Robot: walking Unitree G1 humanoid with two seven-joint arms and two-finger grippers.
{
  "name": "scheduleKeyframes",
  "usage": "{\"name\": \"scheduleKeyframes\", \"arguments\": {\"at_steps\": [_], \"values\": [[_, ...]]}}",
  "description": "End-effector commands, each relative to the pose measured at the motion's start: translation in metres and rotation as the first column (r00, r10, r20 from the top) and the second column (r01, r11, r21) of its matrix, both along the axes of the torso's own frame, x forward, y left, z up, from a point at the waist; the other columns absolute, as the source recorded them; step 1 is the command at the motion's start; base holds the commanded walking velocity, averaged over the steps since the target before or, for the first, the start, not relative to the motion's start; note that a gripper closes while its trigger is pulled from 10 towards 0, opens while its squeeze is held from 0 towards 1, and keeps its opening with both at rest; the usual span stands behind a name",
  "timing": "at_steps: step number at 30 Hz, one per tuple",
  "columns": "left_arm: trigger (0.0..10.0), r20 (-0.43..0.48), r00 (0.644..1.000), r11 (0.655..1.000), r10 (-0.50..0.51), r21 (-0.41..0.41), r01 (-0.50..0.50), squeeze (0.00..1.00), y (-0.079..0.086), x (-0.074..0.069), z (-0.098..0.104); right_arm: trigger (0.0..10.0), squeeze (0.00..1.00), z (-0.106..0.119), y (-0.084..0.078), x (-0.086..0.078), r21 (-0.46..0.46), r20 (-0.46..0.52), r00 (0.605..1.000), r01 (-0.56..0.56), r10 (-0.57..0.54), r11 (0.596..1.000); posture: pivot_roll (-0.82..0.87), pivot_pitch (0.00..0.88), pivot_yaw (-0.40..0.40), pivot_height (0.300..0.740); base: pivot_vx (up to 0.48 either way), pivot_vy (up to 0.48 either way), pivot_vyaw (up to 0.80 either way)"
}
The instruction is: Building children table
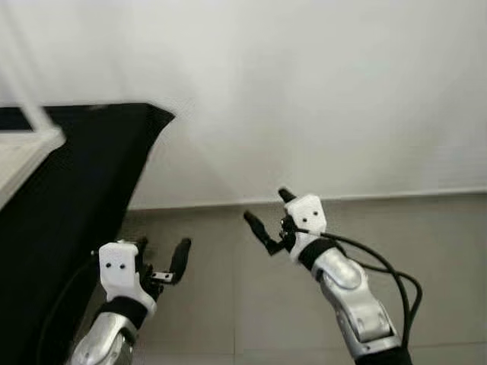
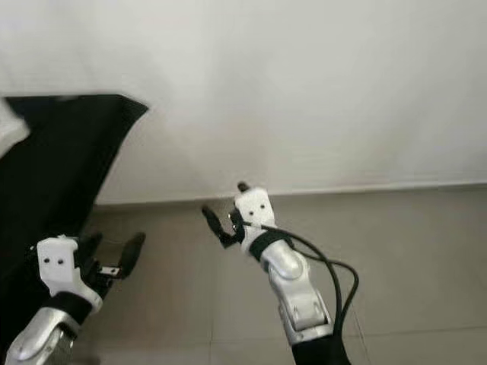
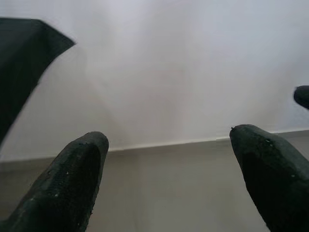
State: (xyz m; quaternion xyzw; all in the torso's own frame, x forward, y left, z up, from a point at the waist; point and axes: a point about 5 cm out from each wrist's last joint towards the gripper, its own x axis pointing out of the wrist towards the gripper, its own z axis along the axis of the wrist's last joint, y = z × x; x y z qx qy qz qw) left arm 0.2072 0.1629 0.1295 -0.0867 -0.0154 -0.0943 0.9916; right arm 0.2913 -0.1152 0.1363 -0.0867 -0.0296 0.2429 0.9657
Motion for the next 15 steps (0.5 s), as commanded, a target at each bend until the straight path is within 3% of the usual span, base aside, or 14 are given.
{"name": "scheduleKeyframes", "arguments": {"at_steps": [1, 5, 8, 15], "values": [[10.0, -0.016, 1.0, 1.0, 0.0, -0.008, 0.0, 0.0, 0.001, -0.0018, -0.0031, 10.0, 0.0, -0.0014, -0.0006, 0.0003, 0.005, -0.005, 1.0, 0.0, 0.0, 1.0, -0.1, 0.107, 0.035, 0.74, 0.334, 0.0, 0.0], [10.0, -0.015, 1.0, 1.0, 0.0, -0.008, 0.0, 0.0, 0.0012, -0.0018, -0.003, 10.0, 0.0, -0.0016, -0.0004, 0.0003, 0.002, -0.006, 1.0, -0.001, 0.001, 1.0, -0.1, 0.107, 0.036, 0.74, 0.331, 0.0, 0.0], [10.0, -0.012, 1.0, 1.0, 0.0, -0.013, 0.0, 0.0, 0.0015, -0.0019, -0.0027, 10.0, 0.0, -0.0018, 0.0006, 0.0, 0.006, -0.01, 1.0, -0.009, 0.009, 1.0, -0.1, 0.107, 0.036, 0.74, 0.259, 0.0, 0.8], [10.0, 0.003, 1.0, 1.0, -0.001, -0.028, 0.002, 0.0, 0.0013, -0.0024, -0.0011, 10.0, 0.0, -0.0031, 0.0012, -0.0001, 0.003, -0.021, 1.0, -0.02, 0.02, 1.0, -0.1, 0.109, 0.036, 0.74, 0.0, 0.0, 0.8]]}}
